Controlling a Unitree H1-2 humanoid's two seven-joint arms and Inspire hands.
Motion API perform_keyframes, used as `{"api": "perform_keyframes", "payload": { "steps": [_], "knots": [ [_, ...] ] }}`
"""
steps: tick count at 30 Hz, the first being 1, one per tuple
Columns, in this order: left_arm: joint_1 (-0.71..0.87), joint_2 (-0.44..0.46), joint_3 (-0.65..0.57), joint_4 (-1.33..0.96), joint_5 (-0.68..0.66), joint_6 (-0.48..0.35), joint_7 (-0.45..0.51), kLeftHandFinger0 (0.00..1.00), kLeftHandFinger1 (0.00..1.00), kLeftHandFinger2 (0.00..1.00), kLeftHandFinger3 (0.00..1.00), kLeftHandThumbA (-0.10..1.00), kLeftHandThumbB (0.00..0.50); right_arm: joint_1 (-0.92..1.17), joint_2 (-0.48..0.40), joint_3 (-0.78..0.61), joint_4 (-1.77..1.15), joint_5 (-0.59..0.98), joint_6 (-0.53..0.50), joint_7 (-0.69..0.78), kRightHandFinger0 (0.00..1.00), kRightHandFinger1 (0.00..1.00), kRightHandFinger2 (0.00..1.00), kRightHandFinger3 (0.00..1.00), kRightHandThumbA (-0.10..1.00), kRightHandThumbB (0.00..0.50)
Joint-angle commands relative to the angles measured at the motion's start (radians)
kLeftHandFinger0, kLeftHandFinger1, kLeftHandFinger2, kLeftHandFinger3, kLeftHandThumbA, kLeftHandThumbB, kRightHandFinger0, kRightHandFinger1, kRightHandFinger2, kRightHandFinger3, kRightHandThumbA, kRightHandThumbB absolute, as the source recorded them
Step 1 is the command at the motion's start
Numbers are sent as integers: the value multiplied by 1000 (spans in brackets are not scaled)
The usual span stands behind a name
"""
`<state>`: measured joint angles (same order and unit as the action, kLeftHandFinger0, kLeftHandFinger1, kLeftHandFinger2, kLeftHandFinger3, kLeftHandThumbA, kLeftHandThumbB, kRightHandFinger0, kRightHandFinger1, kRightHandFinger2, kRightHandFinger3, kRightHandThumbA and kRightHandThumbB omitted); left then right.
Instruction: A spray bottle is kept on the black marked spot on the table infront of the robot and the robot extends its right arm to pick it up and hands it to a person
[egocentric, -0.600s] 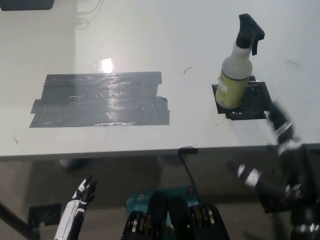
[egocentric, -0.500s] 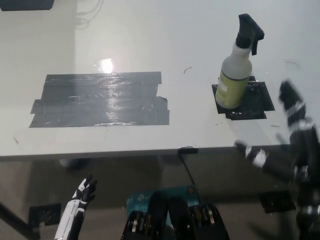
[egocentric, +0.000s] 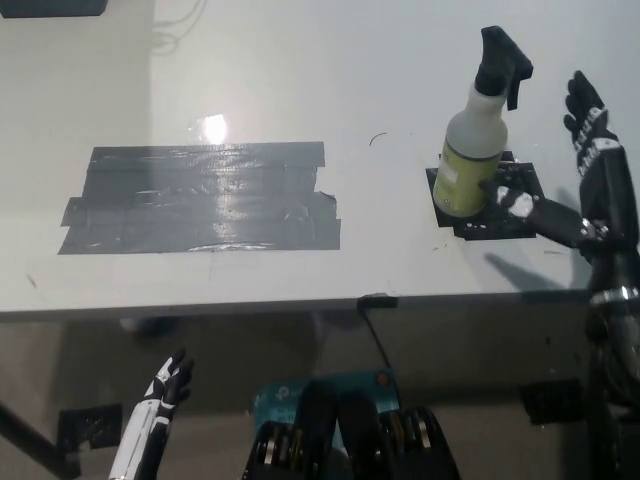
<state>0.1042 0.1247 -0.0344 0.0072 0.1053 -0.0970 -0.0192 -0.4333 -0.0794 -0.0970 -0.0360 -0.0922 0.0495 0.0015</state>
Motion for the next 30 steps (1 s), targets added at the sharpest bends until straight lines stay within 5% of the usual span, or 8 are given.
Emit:
{"api": "perform_keyframes", "payload": {
  "steps": [1,30],
  "knots": [
    [-7,11,3,-22,8,-30,-3,1000,1000,1000,1000,1000,356,-99,-18,2,104,-12,2,-27,1000,1000,1000,1000,1000,333],
    [-24,19,-3,-14,11,-52,-9,1000,1000,1000,1000,1000,343,-367,-56,101,574,-94,-71,-82,1000,1000,1000,1000,1000,404]
  ]
}}
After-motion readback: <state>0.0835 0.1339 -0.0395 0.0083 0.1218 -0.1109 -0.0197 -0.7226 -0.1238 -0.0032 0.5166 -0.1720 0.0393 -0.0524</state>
